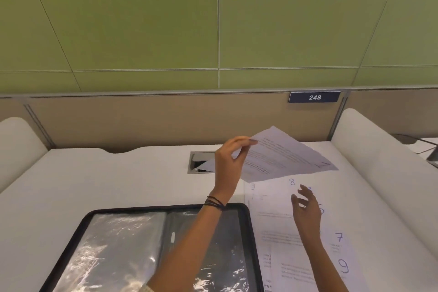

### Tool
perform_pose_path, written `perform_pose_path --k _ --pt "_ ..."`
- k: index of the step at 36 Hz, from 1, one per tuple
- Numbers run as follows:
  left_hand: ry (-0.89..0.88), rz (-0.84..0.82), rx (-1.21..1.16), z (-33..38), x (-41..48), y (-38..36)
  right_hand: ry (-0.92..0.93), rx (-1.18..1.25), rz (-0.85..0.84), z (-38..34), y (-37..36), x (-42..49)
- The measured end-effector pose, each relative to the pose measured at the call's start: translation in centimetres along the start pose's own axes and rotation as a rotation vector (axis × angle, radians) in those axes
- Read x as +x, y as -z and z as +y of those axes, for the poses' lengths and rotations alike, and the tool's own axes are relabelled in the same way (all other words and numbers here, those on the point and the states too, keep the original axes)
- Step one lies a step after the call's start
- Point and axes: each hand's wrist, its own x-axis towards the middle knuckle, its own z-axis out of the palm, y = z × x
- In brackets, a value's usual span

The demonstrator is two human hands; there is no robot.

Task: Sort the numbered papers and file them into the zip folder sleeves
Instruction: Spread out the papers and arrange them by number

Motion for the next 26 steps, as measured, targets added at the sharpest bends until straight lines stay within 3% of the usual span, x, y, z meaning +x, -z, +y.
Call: perform_pose_path --k 4,11,26 --pt "0.032 0.031 -0.062 1.6 -0.6 2.2 0.043 0.202 0.018 -2.4 0.8 -1.2" --pt "0.097 0.105 -0.152 3.4 -1.4 5.7 0.121 0.134 -0.024 -4.5 1.3 -3.3" --pt "0.209 0.224 -0.097 4.2 -4.4 12.1 0.217 0.178 -0.162 -8.2 0.0 -8.2"
